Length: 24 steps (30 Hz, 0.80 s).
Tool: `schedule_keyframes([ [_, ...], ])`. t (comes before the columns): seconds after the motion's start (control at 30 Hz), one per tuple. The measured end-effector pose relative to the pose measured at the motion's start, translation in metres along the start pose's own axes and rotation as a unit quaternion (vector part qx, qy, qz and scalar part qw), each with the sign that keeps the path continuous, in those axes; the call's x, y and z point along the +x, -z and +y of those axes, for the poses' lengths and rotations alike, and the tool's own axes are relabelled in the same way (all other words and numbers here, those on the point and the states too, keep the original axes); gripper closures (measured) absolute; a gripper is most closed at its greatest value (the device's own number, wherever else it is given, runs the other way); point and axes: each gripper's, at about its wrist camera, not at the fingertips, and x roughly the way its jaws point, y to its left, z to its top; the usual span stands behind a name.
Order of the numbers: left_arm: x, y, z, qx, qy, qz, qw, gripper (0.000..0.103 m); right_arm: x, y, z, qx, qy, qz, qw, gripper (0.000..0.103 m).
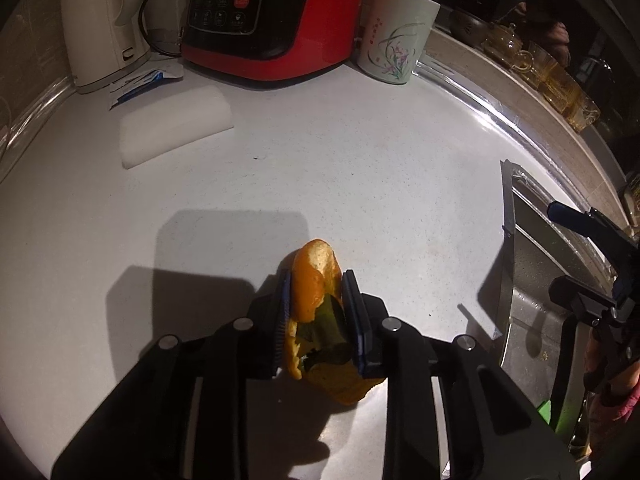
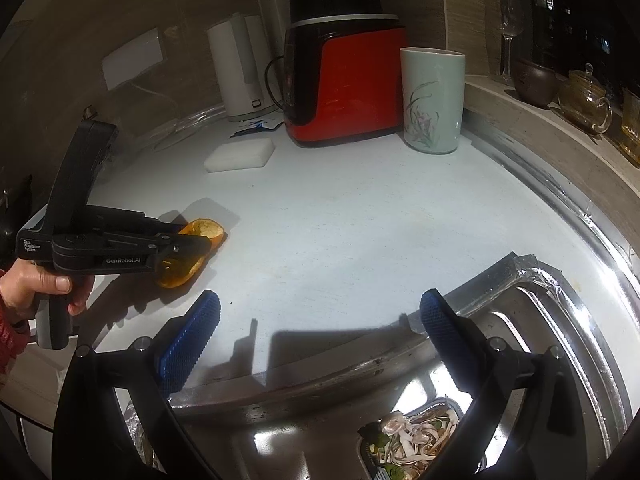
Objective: Collect trash
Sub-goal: 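Grasp the white sponge with the right tool while the left tool lifts the peel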
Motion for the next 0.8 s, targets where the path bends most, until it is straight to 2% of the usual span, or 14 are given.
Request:
schedule_keyframes([
  [0.17, -0.008, 0.003, 0.016, -0.037, 0.006, -0.007, 0.9993, 0.083, 0.0, -0.002, 0.005, -0.005, -0.002, 0.001, 1.0, 0.004],
  [0.3, -0.021, 0.005, 0.032, -0.064, -0.007, -0.018, 0.9978, 0.084, 0.008, -0.009, 0.016, -0.02, -0.007, 0.005, 1.0, 0.004],
  [0.43, -0.039, 0.005, 0.044, -0.075, -0.018, -0.031, 0.9965, 0.084, 0.03, -0.031, 0.034, -0.055, -0.024, 0.01, 0.998, 0.004],
  [0.5, -0.048, 0.006, 0.048, -0.075, -0.027, -0.035, 0.9962, 0.084, 0.048, -0.049, 0.048, -0.092, -0.042, 0.012, 0.995, 0.004],
  [0.63, -0.062, 0.009, 0.06, -0.081, -0.039, -0.039, 0.9952, 0.084, 0.091, -0.088, 0.081, -0.201, -0.065, 0.008, 0.977, 0.004],
  [0.7, -0.066, 0.012, 0.068, -0.088, -0.041, -0.04, 0.9945, 0.084, 0.117, -0.108, 0.099, -0.261, -0.077, 0.008, 0.962, 0.004],
  [0.8, -0.07, 0.017, 0.08, -0.095, -0.043, -0.042, 0.9936, 0.084, 0.155, -0.132, 0.115, -0.319, -0.089, 0.022, 0.943, 0.004],
])
